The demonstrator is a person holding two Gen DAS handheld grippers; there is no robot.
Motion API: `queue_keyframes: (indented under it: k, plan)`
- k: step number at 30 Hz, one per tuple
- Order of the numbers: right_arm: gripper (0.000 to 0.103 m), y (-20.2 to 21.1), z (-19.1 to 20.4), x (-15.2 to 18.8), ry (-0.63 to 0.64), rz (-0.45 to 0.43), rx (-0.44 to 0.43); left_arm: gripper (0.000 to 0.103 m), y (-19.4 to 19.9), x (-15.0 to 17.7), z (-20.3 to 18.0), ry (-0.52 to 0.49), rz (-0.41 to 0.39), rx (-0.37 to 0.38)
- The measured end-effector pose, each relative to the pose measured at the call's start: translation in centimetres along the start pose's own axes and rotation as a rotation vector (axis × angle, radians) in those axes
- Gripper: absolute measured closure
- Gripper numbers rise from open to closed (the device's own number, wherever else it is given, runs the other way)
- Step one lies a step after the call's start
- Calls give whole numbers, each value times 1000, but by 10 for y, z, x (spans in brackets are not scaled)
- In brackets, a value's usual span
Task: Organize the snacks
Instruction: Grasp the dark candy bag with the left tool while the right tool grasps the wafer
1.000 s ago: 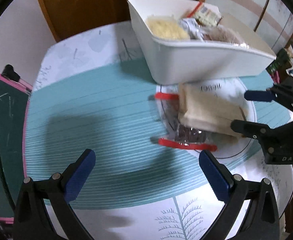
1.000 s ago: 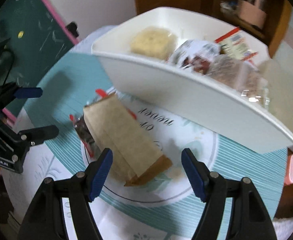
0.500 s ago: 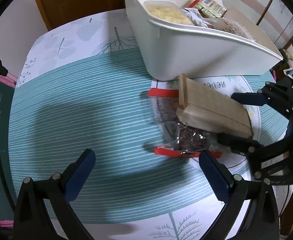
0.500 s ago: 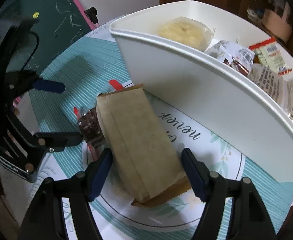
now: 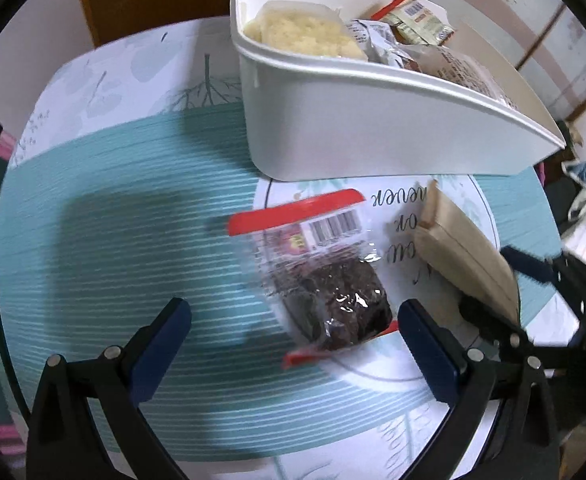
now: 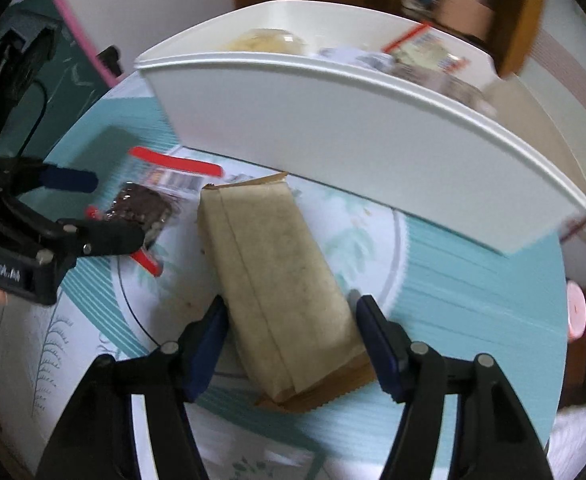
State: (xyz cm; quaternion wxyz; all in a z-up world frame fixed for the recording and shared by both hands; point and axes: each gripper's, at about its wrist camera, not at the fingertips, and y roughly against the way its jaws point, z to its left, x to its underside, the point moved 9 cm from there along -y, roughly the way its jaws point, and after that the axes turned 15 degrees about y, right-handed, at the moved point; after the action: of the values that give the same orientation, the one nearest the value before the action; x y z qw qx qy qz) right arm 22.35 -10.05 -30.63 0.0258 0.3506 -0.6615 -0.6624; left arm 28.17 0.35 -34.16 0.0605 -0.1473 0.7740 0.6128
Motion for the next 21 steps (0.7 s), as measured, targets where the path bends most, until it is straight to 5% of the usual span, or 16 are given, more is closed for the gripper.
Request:
queue_keyframes:
  k: [6, 13, 21]
  plan:
    - [38, 2, -1, 7, -41, 3, -4, 0, 1, 7, -17, 32, 11, 25]
    - [38, -1, 1, 3, -60, -7, -14, 0, -5, -1, -10, 140, -41, -163]
    - [38, 2, -1, 7, -63, -21, -22, 0, -2, 8, -10, 272, -80, -212]
